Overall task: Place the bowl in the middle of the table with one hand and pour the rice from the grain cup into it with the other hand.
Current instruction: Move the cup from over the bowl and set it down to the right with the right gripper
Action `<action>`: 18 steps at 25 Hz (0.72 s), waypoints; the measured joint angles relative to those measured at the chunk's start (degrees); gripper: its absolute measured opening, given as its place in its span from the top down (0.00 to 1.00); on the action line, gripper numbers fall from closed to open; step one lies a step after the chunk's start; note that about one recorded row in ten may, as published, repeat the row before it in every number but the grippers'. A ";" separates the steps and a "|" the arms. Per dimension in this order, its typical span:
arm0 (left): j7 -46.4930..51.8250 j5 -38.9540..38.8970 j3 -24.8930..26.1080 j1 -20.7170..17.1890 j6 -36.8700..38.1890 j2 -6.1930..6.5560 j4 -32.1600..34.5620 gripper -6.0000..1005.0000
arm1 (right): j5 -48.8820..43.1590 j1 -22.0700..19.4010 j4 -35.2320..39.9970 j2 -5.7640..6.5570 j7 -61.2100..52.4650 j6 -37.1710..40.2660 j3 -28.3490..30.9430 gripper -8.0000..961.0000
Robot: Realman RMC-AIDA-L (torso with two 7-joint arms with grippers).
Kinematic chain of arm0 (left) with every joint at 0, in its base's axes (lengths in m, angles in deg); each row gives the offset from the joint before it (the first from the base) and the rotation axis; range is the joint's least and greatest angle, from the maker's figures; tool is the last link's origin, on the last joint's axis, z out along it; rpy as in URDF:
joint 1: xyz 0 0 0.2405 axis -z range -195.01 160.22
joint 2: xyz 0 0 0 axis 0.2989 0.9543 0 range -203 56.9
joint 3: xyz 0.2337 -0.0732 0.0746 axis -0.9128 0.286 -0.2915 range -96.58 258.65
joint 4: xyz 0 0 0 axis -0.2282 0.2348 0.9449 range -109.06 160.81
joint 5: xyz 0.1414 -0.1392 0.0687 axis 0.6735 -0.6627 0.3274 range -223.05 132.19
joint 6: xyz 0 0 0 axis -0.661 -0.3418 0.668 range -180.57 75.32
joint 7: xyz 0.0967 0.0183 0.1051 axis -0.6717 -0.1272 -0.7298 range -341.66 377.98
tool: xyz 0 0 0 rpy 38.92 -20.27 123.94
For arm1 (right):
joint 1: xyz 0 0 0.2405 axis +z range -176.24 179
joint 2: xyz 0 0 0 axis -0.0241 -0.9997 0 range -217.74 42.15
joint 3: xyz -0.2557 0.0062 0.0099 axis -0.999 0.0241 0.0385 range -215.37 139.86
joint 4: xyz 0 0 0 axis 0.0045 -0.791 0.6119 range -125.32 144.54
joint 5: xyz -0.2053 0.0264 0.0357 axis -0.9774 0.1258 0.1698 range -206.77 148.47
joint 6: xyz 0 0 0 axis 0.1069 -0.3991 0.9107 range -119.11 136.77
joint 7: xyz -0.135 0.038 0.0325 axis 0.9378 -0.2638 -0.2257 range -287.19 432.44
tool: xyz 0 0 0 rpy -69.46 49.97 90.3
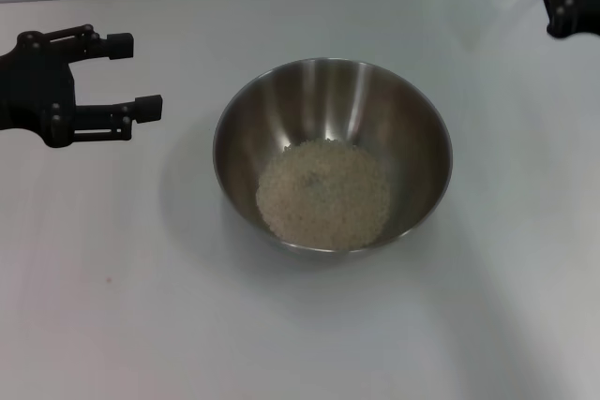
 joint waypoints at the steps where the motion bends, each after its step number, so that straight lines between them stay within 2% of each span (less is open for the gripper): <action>1: -0.10 0.00 0.00 -0.11 0.09 0.03 0.00 0.16 | 0.00 0.00 0.00 0.00 0.00 0.00 0.00 0.87; 3: -0.51 -0.02 0.00 -0.26 0.47 0.05 0.00 0.16 | -3.24 -0.07 -1.46 0.02 -7.96 6.55 4.96 0.87; 8: -0.62 -0.02 -0.01 -0.27 0.78 -0.01 0.00 0.16 | -10.18 0.23 -3.76 -0.10 -16.55 11.10 10.71 0.87; 12: -0.65 -0.02 0.00 -0.31 1.39 -0.15 0.33 0.16 | -11.58 1.00 -6.88 -0.09 -17.41 11.52 13.18 0.87; 15: -0.67 -0.02 -0.17 -0.48 1.67 -0.53 0.80 0.16 | -12.04 3.62 -12.06 -0.02 -17.00 11.67 17.19 0.87; 18: -0.69 -0.02 -0.44 -0.46 2.20 -0.58 0.81 0.16 | -12.81 5.44 -15.08 -0.08 -14.59 11.94 18.43 0.86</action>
